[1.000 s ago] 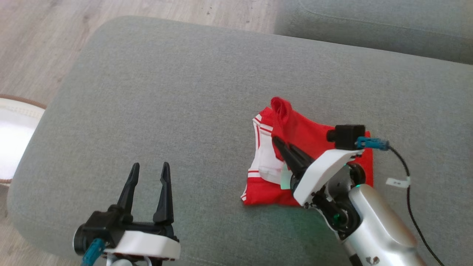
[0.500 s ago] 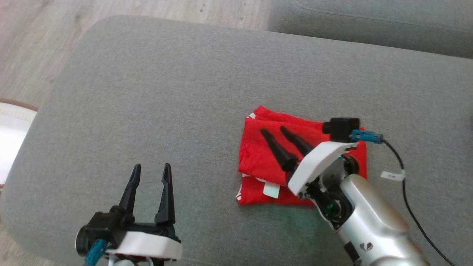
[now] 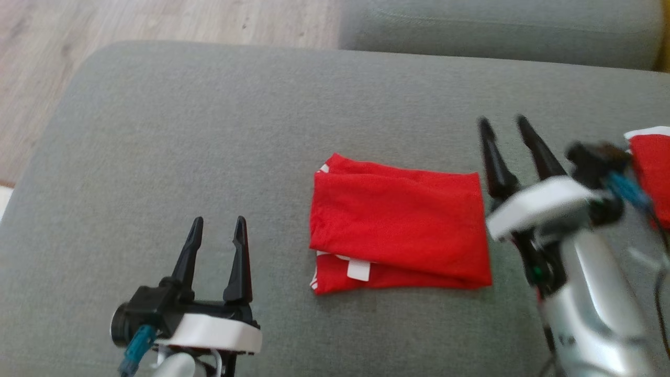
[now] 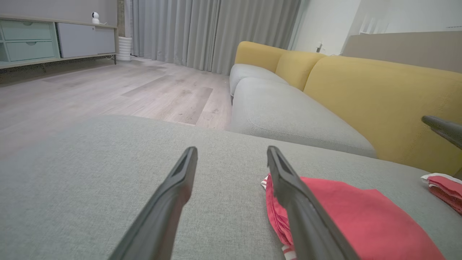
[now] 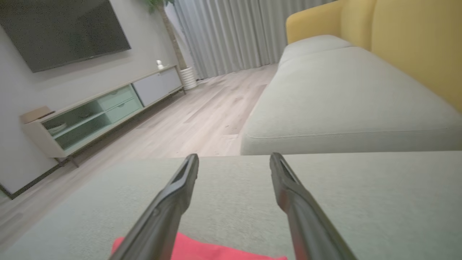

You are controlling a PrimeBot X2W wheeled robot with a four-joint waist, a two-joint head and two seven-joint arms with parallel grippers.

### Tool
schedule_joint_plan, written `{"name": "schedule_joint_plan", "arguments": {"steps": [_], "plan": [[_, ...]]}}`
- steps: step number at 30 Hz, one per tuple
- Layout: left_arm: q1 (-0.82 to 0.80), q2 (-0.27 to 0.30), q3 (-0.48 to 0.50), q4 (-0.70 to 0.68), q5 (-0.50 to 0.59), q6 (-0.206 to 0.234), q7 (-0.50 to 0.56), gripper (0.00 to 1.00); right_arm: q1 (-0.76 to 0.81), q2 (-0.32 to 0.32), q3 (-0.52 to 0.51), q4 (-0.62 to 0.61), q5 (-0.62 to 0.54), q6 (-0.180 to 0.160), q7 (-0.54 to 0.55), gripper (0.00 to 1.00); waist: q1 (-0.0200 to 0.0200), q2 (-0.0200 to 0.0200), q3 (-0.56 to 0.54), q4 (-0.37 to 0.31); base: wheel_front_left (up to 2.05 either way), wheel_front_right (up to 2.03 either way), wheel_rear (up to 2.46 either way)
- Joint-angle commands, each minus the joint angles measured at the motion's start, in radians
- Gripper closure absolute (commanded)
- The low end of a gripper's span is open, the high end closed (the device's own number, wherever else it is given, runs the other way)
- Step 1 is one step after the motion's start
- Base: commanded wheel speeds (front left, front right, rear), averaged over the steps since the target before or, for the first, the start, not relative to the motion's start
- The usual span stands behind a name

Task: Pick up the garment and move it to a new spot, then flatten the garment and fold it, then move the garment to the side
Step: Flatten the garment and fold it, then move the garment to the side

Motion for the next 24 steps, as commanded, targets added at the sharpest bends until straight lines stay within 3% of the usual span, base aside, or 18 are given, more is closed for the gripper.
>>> {"name": "schedule_joint_plan", "arguments": {"steps": [1,12,24], "plan": [[-0.057,0.009,0.028,-0.016,0.013,-0.003,-0.011,0.0,0.023,0.009,-0.007,-0.067,-0.022,0.007,-0.021,0.0,-0.0001,-0.0001,-0.014,-0.017,0.0,0.0,0.0],[-0.024,0.015,0.042,0.054,0.034,0.009,-0.023,0.0,0.32,0.009,-0.115,-0.291,-0.126,0.007,-0.073,0.0,-0.0001,-0.0001,-0.074,-0.06,0.0,0.0,0.0],[0.074,0.018,0.07,0.097,0.042,0.003,-0.03,0.0,0.483,0.009,-0.13,-0.359,-0.137,0.007,-0.103,0.0,-0.0001,-0.0001,-0.111,-0.071,0.0,0.0,0.0]]}}
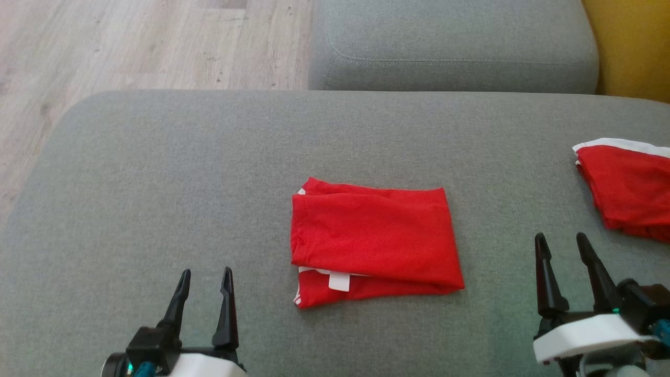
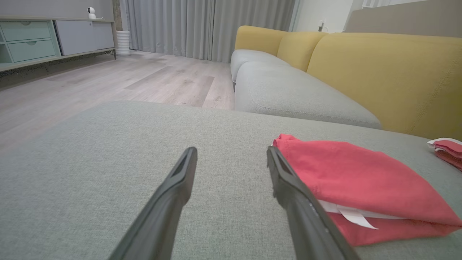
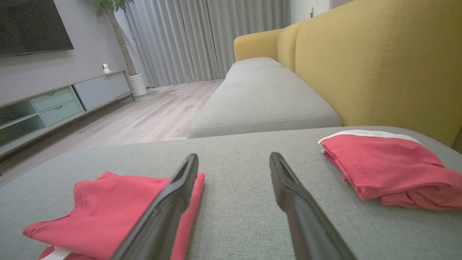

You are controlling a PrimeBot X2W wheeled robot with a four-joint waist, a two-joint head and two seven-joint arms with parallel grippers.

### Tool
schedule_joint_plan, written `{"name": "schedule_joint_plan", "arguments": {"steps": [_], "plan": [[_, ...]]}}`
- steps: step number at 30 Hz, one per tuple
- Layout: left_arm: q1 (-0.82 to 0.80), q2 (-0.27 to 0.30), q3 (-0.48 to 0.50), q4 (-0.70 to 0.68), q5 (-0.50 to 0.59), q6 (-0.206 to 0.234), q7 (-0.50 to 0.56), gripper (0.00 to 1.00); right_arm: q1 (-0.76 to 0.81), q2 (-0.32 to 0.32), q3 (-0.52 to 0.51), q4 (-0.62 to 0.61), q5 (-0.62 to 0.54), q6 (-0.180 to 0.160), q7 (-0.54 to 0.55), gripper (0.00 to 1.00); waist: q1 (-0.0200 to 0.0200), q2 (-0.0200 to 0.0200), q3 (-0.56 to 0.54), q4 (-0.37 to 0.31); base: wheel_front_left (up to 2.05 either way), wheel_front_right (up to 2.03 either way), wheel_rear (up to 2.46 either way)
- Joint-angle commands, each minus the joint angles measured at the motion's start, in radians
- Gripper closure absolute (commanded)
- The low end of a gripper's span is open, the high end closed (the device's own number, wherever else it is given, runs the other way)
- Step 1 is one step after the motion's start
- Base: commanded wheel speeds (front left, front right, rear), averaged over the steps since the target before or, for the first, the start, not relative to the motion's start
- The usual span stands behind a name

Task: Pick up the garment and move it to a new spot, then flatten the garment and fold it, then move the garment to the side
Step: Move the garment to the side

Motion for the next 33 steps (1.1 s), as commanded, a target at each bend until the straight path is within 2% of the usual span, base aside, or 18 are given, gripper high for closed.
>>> {"name": "schedule_joint_plan", "arguments": {"steps": [1,16,24,27,33], "plan": [[-0.026,0.017,0.051,-0.023,0.012,0.001,-0.012,0.0,-0.016,-0.006,0.023,-0.038,-0.011,0.007,-0.014,0.0,0.0001,0.0,-0.002,-0.002,0.0,0.0,0.0],[-0.019,0.018,0.05,-0.014,0.001,-0.009,-0.011,0.0,-0.007,-0.006,0.048,-0.011,0.0,0.007,-0.003,0.0,0.0001,0.0,-0.001,0.004,0.0,0.0,0.0],[-0.024,0.018,0.045,-0.017,0.0,-0.007,-0.009,0.0,-0.022,-0.006,0.076,-0.004,0.007,0.007,0.048,0.0,0.0001,0.0,0.009,0.011,0.0,0.0,0.0],[-0.032,0.018,0.041,-0.019,0.002,-0.007,-0.007,0.0,-0.065,-0.006,0.079,-0.007,0.001,0.007,0.103,0.0,0.0001,0.0,0.02,0.02,0.0,0.0,0.0],[-0.056,0.013,0.036,-0.024,0.007,-0.008,-0.004,0.0,-0.209,-0.006,0.07,0.042,0.027,0.007,0.329,0.0,0.0001,0.0,0.061,0.069,0.0,0.0,0.0]]}}
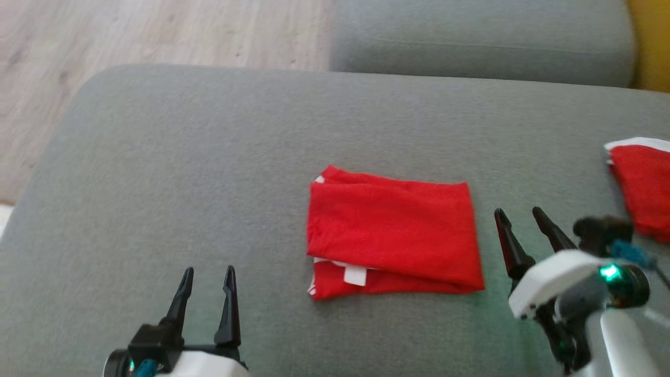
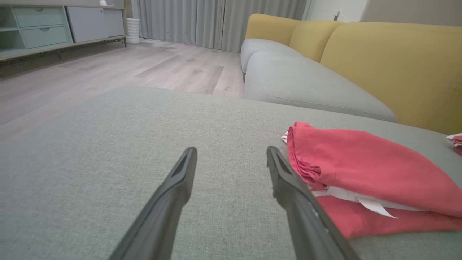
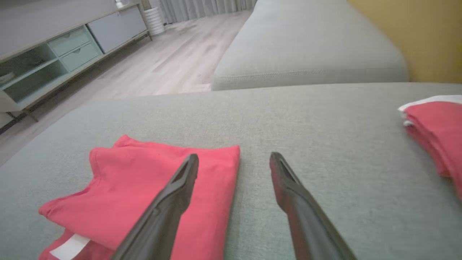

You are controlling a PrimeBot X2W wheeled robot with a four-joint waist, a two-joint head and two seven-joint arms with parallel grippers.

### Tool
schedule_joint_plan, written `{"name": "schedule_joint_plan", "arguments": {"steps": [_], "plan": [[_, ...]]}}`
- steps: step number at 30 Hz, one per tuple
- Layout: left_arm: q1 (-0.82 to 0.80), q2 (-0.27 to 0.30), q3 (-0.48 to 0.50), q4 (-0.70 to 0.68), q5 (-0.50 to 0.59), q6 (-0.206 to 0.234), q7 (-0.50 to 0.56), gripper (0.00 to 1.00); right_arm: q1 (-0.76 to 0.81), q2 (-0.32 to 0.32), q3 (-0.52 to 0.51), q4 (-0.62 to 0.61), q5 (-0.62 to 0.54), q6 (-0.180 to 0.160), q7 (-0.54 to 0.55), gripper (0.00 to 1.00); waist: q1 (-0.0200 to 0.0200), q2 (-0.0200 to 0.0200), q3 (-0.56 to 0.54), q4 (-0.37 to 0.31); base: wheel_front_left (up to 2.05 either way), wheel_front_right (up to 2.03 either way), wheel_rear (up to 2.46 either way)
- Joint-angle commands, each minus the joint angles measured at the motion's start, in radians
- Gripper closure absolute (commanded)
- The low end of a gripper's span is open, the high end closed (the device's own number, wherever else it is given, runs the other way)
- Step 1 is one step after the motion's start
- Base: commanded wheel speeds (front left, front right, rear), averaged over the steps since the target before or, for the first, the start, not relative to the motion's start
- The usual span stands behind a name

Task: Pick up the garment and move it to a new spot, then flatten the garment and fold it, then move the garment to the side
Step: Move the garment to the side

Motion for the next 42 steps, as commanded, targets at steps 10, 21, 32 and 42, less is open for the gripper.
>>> {"name": "schedule_joint_plan", "arguments": {"steps": [10,21,32,42], "plan": [[-0.062,-0.009,0.039,0.0,0.011,-0.011,-0.01,0.0,-0.154,-0.006,-0.032,0.146,-0.014,0.007,0.211,0.0,-0.0001,0.0,0.036,0.106,0.0,0.0,0.0],[-0.064,-0.031,0.043,0.005,0.026,-0.024,-0.013,0.0,-0.224,-0.006,-0.046,0.333,0.019,0.007,0.247,0.27,-0.0001,0.0,0.058,0.145,0.0,0.0,0.0],[-0.073,-0.032,0.049,-0.016,0.05,-0.037,-0.014,0.0,-0.278,-0.006,-0.012,0.365,0.016,0.007,0.08,1.0,-0.0001,0.0,0.089,0.064,0.0,0.0,0.0],[-0.106,-0.021,0.042,-0.074,0.079,-0.036,-0.009,0.0,-0.328,-0.043,-0.044,0.252,-0.03,0.007,0.048,1.0,-0.0001,0.0,0.158,-0.192,0.0,0.0,0.0]]}}
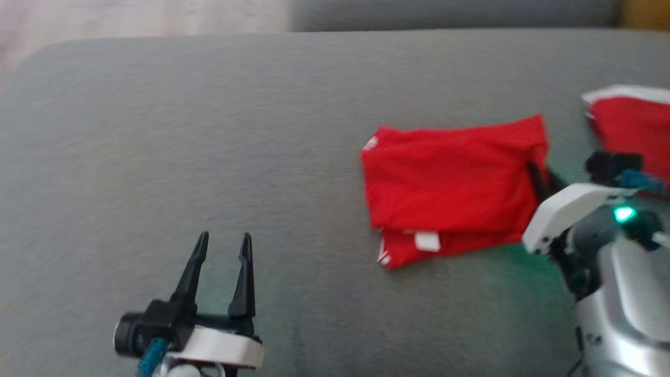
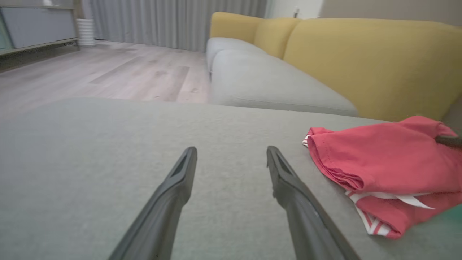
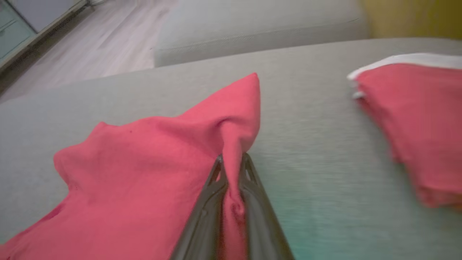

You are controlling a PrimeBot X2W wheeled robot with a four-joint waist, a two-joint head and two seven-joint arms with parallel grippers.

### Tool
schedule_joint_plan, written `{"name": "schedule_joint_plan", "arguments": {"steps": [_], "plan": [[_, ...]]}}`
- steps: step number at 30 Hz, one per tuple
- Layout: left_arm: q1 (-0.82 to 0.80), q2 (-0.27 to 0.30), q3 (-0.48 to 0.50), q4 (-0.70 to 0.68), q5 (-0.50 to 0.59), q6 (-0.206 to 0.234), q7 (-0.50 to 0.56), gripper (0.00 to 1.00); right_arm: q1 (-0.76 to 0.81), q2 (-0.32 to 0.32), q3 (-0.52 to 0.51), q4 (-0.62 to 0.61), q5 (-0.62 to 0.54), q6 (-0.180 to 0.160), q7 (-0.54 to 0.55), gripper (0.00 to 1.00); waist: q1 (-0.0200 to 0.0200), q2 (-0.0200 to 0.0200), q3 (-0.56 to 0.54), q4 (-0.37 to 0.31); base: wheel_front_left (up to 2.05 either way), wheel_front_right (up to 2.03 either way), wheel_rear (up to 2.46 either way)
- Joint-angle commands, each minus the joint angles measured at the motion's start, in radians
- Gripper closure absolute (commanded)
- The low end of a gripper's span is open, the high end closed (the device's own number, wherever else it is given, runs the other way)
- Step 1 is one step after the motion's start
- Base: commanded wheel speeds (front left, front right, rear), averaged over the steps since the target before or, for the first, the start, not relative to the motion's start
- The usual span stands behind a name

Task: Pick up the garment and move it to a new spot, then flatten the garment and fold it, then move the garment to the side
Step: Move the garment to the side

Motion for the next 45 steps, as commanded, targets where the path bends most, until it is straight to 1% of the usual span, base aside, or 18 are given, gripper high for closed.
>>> {"name": "schedule_joint_plan", "arguments": {"steps": [1,5,9,13,16,21,29,35,37,41,44,45], "plan": [[-0.05,0.016,0.033,-0.035,0.011,0.001,-0.004,0.0,-0.047,-0.016,0.01,-0.051,-0.005,0.007,-0.008,1.0,0.0,0.0,0.052,-0.13,0.0,0.0,0.0],[-0.079,0.037,0.029,-0.058,0.03,0.002,0.018,0.0,-0.068,-0.029,0.002,-0.109,0.0,0.007,-0.002,1.0,0.0,0.0,0.097,-0.266,0.0,0.0,0.0],[-0.111,0.056,0.021,-0.084,0.048,0.002,0.047,0.0,-0.088,-0.022,0.011,-0.138,0.012,0.007,-0.004,1.0,0.0,0.0,0.134,-0.377,0.0,0.0,0.0],[-0.138,0.072,0.011,-0.102,0.064,0.0,0.077,0.0,-0.107,-0.011,0.032,-0.136,0.019,0.007,-0.019,1.0,0.0,0.0,0.156,-0.443,0.0,0.0,0.0],[-0.147,0.082,0.01,-0.111,0.069,0.003,0.092,0.0,-0.121,-0.001,0.043,-0.126,0.022,0.007,-0.036,1.0,0.0,0.0,0.162,-0.464,0.0,0.0,0.0],[-0.146,0.092,0.01,-0.121,0.069,0.008,0.105,0.0,-0.154,0.005,0.069,-0.126,0.031,0.007,-0.06,1.0,0.0,0.0,0.161,-0.455,0.0,0.0,0.0],[-0.138,0.094,0.012,-0.123,0.064,0.02,0.103,0.0,-0.272,-0.021,0.116,-0.142,0.03,0.007,-0.036,1.0,0.0,0.0,0.157,-0.39,0.0,0.0,0.0],[-0.142,0.086,0.009,-0.116,0.059,0.02,0.094,0.0,-0.402,-0.05,0.08,-0.081,0.026,0.007,-0.003,1.0,0.0,0.0,0.162,-0.341,0.0,0.0,0.0],[-0.144,0.085,0.007,-0.115,0.06,0.02,0.094,0.0,-0.42,-0.059,0.067,-0.064,0.021,0.007,0.002,1.0,0.0,0.0,0.163,-0.333,0.0,0.0,0.0],[-0.149,0.081,0.004,-0.113,0.059,0.02,0.09,0.0,-0.47,-0.109,0.019,-0.007,-0.003,0.007,0.018,1.0,0.0,0.0,0.169,-0.304,0.0,0.0,0.0],[-0.149,0.083,0.004,-0.109,0.058,0.021,0.086,0.0,-0.495,-0.159,-0.013,0.017,-0.016,0.007,0.035,1.0,0.0,0.0,0.175,-0.289,0.0,0.0,0.0],[-0.15,0.083,0.003,-0.108,0.058,0.021,0.085,0.0,-0.51,-0.189,-0.036,0.03,-0.024,0.007,0.052,1.0,0.0,0.0,0.18,-0.281,0.0,0.0,0.0]]}}
